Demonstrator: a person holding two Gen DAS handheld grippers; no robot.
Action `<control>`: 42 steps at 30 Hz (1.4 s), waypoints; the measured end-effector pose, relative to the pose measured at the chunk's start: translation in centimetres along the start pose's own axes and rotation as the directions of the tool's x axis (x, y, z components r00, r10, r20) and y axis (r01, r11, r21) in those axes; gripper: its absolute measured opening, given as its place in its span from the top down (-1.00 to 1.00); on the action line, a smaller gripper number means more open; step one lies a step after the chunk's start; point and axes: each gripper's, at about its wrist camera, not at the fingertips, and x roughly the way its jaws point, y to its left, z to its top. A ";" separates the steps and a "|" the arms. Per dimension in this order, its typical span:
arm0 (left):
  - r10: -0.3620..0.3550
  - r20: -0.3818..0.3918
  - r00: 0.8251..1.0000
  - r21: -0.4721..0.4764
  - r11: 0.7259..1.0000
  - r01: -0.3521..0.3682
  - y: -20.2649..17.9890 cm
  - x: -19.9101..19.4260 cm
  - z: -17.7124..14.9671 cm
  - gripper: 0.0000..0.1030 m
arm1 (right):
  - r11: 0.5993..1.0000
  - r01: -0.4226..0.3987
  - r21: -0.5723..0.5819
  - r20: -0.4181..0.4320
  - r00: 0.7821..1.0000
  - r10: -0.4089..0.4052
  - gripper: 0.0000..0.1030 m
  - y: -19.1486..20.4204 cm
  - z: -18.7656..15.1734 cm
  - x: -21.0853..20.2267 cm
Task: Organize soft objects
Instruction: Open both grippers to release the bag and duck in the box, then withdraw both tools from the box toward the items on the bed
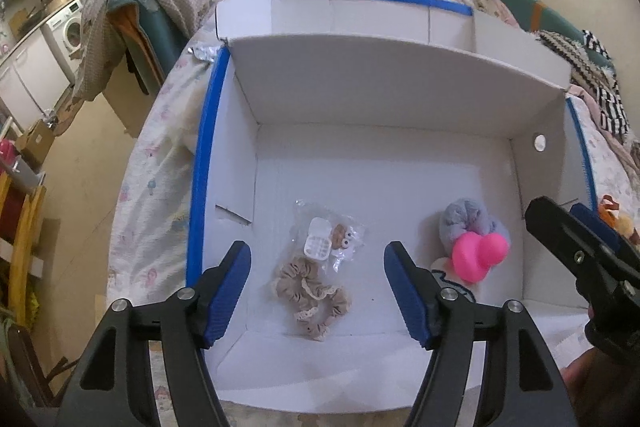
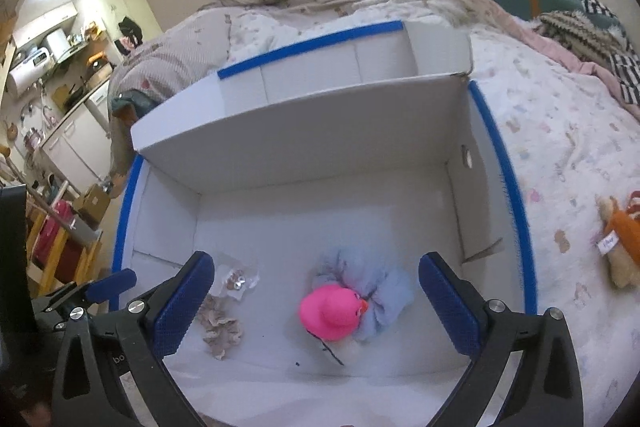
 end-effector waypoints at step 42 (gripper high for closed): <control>0.079 -0.089 0.993 -0.080 0.993 -0.086 10.1 -5.2 -11.4 -0.29 | 0.997 0.013 0.077 -0.193 0.981 0.002 -1.00 -2.7 -10.2 -6.1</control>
